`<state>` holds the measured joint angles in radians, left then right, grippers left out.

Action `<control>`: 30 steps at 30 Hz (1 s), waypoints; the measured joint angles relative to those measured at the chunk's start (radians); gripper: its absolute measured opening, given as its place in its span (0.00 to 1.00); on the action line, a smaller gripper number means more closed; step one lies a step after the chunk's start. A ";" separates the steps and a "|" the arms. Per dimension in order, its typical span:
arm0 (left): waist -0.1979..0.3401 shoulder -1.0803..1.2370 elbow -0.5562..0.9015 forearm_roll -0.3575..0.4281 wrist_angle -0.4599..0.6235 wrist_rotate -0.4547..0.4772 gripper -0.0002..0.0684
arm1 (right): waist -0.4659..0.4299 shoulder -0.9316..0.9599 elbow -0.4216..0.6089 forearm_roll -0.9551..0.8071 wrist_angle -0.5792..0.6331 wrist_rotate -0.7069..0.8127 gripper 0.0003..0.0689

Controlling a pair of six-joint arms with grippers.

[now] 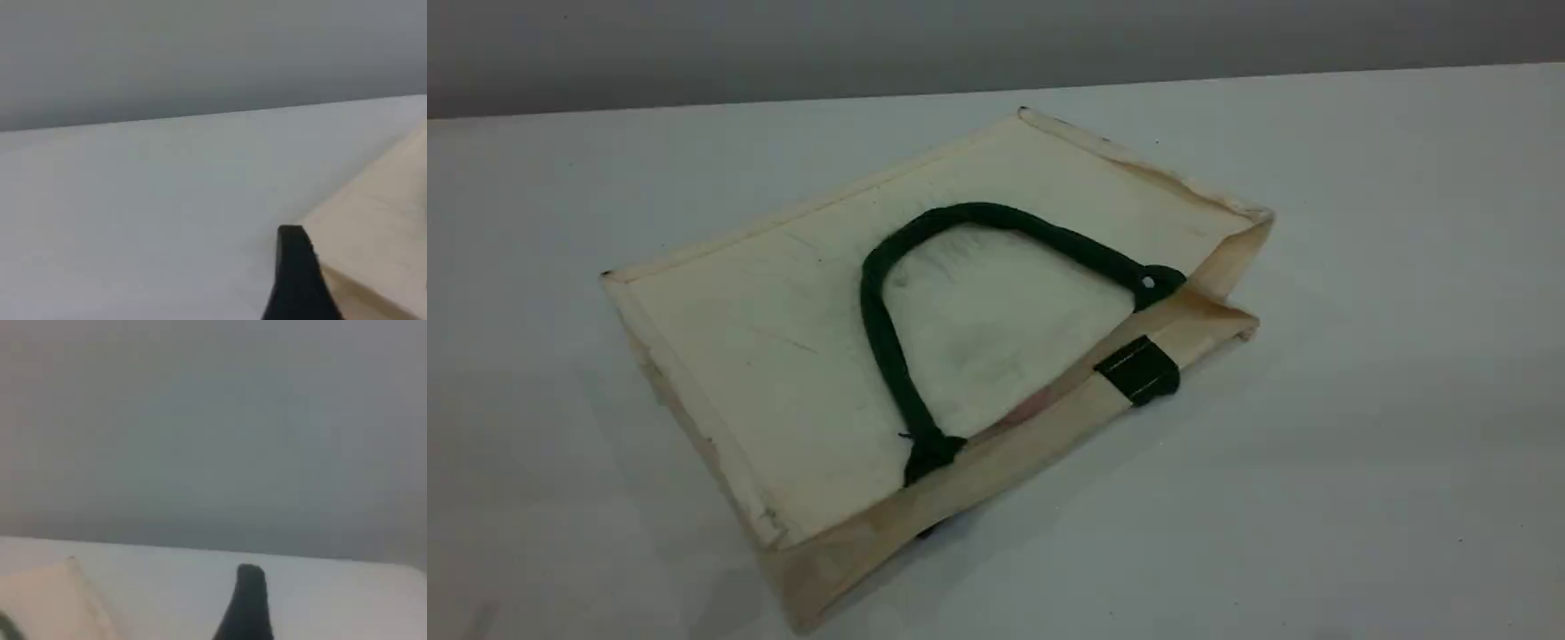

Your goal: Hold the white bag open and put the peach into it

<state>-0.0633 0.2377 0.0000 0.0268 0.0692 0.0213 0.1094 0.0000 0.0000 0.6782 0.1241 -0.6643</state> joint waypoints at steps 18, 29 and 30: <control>0.161 -0.063 0.000 0.000 0.001 0.000 0.61 | -0.144 0.000 0.000 0.000 0.001 0.001 0.82; 0.160 -0.081 0.000 0.000 0.001 0.000 0.61 | -0.170 0.000 0.000 0.000 0.001 0.001 0.82; 0.160 -0.082 0.000 0.000 0.001 0.000 0.61 | -0.170 0.000 0.000 0.000 0.001 0.001 0.82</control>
<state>0.0971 0.1560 0.0000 0.0268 0.0704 0.0213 -0.0606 0.0000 0.0000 0.6782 0.1251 -0.6634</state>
